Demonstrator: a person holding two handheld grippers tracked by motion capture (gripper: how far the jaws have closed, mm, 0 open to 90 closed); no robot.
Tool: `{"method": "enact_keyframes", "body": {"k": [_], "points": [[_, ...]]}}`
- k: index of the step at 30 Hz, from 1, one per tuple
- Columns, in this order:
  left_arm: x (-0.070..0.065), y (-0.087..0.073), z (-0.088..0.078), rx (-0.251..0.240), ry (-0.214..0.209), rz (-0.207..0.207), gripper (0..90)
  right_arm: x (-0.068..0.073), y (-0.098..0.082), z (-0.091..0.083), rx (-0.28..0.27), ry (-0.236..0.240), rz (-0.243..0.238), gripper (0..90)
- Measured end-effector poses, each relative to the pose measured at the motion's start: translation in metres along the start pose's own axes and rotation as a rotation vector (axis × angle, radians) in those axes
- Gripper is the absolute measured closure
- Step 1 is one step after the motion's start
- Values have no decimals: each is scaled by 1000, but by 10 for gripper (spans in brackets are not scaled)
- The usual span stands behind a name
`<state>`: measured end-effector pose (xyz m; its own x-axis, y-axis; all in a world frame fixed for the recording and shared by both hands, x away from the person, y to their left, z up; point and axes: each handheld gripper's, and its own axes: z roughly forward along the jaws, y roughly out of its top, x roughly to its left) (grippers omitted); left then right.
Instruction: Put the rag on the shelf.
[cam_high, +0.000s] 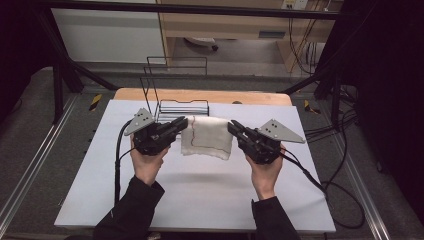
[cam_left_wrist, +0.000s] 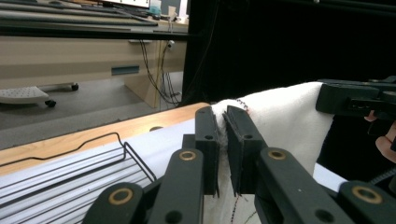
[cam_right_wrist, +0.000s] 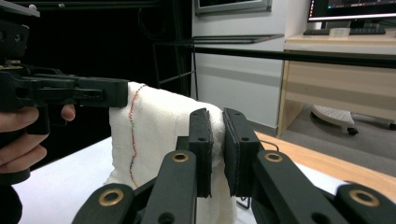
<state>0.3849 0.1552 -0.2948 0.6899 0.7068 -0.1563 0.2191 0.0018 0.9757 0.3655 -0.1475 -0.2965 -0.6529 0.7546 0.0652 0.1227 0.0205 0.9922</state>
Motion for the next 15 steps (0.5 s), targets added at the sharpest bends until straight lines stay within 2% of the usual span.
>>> {"method": "enact_keyframes", "body": {"k": [15], "points": [[12,19,-9,-45,29,7,830,7,19,17,-30,0,-19,827]]}}
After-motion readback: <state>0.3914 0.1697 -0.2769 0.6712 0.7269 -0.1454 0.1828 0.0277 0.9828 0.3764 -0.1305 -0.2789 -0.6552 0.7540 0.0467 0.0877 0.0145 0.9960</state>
